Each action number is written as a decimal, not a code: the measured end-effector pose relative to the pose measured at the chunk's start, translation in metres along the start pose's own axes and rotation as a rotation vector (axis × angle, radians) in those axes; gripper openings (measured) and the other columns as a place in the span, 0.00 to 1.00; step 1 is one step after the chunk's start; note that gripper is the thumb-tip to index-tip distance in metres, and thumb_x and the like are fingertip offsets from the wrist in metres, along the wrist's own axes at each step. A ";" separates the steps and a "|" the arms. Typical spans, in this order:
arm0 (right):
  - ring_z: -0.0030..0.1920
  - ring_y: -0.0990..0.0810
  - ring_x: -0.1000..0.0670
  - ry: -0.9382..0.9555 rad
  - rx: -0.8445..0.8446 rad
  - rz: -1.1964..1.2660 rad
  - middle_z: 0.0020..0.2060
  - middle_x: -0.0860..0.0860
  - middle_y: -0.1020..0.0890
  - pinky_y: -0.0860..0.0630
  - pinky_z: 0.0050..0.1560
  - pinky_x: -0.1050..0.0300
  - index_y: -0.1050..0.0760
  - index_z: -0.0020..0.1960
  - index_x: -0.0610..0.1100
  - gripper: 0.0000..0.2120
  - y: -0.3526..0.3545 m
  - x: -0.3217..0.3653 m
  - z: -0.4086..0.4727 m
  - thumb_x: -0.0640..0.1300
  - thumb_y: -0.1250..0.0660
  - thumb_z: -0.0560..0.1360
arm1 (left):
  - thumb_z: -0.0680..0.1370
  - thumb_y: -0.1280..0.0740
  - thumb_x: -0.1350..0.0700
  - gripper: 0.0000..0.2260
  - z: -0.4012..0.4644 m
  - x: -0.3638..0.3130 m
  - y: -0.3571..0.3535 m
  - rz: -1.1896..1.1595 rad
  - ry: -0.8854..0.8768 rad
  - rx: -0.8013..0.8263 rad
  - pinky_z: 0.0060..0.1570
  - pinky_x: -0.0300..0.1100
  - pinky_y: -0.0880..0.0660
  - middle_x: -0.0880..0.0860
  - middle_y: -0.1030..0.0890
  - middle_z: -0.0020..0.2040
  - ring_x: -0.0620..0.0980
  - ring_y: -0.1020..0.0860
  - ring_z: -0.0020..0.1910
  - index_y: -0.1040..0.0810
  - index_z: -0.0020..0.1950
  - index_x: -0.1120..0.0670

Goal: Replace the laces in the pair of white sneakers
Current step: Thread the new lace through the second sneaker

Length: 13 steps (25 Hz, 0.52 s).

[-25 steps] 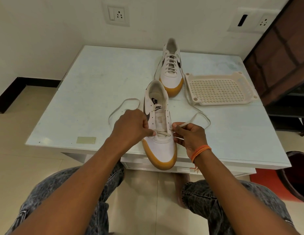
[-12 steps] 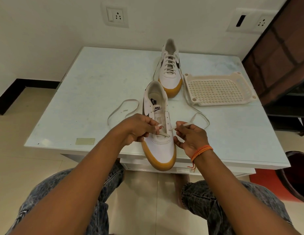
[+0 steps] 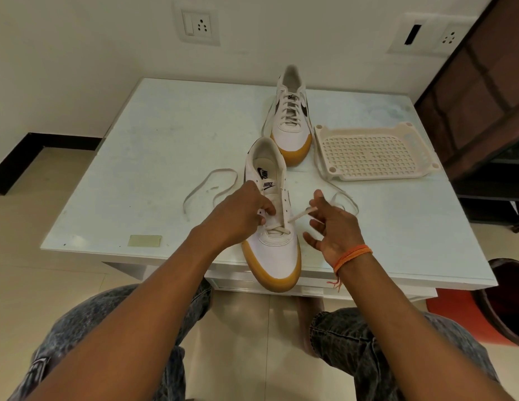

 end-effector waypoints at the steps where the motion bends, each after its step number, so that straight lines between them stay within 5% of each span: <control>1: 0.46 0.24 0.49 -0.006 0.027 -0.087 0.45 0.49 0.19 0.22 0.42 0.52 0.20 0.53 0.40 0.19 -0.004 -0.006 -0.003 0.54 0.26 0.70 | 0.77 0.31 0.60 0.14 0.000 0.001 0.000 -0.012 -0.002 0.012 0.54 0.37 0.30 0.52 0.26 0.60 0.51 0.25 0.58 0.20 0.62 0.51; 4: 0.39 0.21 0.49 0.114 0.095 -0.250 0.39 0.47 0.17 0.22 0.38 0.58 0.20 0.47 0.36 0.15 -0.015 -0.010 -0.010 0.47 0.23 0.69 | 0.76 0.30 0.61 0.13 0.000 0.001 0.003 -0.020 -0.007 -0.010 0.55 0.38 0.27 0.51 0.22 0.57 0.50 0.23 0.54 0.19 0.60 0.51; 7: 0.40 0.18 0.46 0.199 0.088 -0.298 0.39 0.42 0.16 0.20 0.39 0.56 0.20 0.42 0.36 0.09 -0.015 -0.005 -0.009 0.42 0.24 0.69 | 0.76 0.30 0.56 0.02 -0.006 0.004 0.013 -0.036 0.056 -0.119 0.50 0.45 0.20 0.49 0.18 0.47 0.47 0.21 0.44 0.20 0.48 0.50; 10: 0.41 0.18 0.45 0.223 0.073 -0.342 0.39 0.40 0.16 0.20 0.40 0.54 0.19 0.40 0.37 0.08 -0.014 -0.004 -0.008 0.42 0.25 0.71 | 0.73 0.26 0.49 0.10 -0.018 0.012 0.000 -0.054 0.171 -0.056 0.40 0.45 0.19 0.52 0.18 0.36 0.46 0.21 0.31 0.19 0.40 0.55; 13: 0.40 0.18 0.46 0.216 0.086 -0.345 0.39 0.41 0.16 0.21 0.37 0.56 0.19 0.42 0.35 0.09 -0.016 -0.004 -0.008 0.42 0.25 0.71 | 0.72 0.25 0.49 0.13 -0.026 0.019 -0.008 -0.127 0.288 -0.062 0.39 0.48 0.18 0.56 0.18 0.36 0.50 0.20 0.31 0.19 0.41 0.58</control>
Point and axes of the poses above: each hand's wrist, its own z-axis towards the middle knuckle, its own y-axis out of the back of the hand, x = y × z, the point moved 8 cm from there along z, towards the middle knuckle
